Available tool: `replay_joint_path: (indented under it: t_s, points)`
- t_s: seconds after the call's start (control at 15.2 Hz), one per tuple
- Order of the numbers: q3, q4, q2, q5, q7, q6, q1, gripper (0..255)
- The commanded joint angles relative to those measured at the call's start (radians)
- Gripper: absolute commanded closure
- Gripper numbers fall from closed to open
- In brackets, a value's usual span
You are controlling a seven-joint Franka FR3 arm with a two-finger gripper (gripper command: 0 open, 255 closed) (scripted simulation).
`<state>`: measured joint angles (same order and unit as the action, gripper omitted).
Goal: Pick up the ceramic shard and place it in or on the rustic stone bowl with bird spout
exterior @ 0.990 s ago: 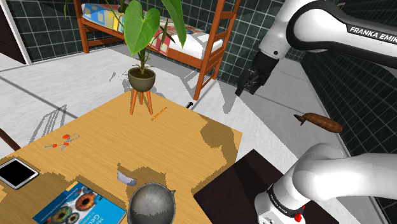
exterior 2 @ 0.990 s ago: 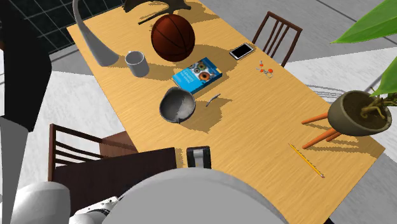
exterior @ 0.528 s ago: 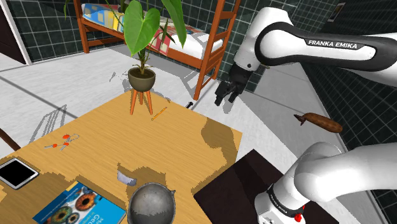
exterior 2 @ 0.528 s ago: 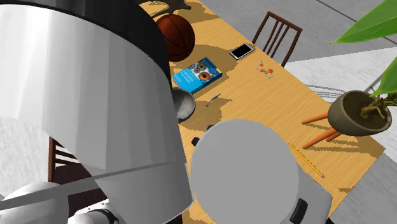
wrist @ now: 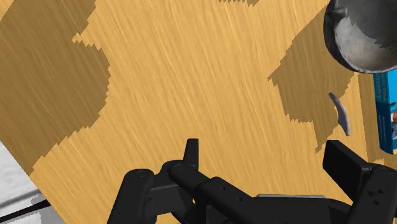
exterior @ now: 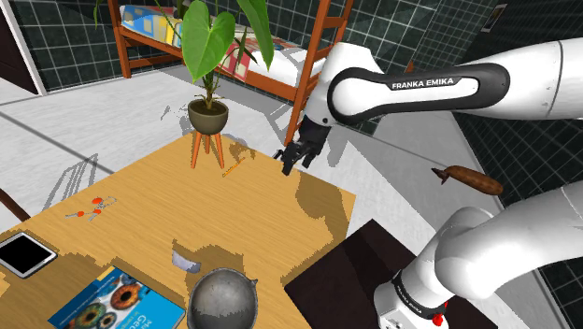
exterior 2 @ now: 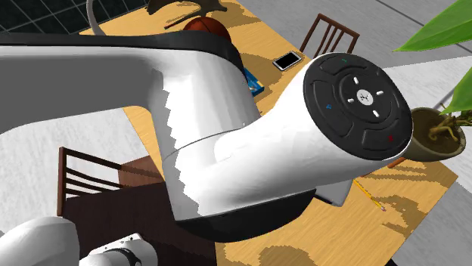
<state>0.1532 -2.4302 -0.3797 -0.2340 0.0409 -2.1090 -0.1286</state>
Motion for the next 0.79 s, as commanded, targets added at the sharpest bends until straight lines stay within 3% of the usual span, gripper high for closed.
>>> replay_joint_path:
  t_s: [0.0, 0.73]
  points:
    - [0.015, 0.01, 0.06, -0.013, -0.012, -0.048, -0.016, 0]
    - [0.102, 0.15, 0.433, -0.035, -0.056, -0.268, -0.098, 0]
